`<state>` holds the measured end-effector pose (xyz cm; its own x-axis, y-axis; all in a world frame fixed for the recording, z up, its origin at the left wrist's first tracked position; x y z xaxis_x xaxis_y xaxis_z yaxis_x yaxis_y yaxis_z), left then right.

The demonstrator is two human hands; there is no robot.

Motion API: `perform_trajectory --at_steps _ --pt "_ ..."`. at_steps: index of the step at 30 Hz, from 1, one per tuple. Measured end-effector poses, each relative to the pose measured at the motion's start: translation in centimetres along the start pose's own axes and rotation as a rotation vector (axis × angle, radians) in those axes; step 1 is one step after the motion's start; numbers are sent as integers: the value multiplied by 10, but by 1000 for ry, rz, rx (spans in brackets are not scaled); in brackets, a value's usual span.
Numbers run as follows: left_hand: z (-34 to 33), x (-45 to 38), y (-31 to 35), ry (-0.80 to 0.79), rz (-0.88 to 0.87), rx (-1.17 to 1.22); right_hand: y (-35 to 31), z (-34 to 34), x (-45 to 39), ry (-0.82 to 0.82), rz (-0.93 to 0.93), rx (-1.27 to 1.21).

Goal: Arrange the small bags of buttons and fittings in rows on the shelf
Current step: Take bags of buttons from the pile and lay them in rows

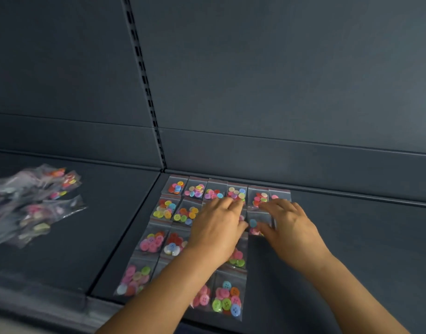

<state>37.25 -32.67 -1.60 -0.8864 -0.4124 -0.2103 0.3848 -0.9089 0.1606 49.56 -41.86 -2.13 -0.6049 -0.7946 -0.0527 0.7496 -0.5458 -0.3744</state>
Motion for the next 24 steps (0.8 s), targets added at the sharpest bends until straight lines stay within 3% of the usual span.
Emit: perform_trajectory --at_steps 12,24 --pt "51 82 -129 34 205 -89 -148 -43 -21 -66 238 50" --pt "98 154 -298 40 211 -81 -322 -121 -34 -102 188 -2"
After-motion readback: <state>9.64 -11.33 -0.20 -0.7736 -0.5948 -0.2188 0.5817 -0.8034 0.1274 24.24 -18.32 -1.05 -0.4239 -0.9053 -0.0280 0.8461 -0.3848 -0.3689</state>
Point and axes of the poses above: each hand's wrist, its own x-axis away from the middle knuckle, its own z-axis out of the back of the hand, y = z × x, the point moved 1 cm from there along -x, towards the middle knuckle, and after that the axes turned 13 degrees about -z, right-handed, at the moved point
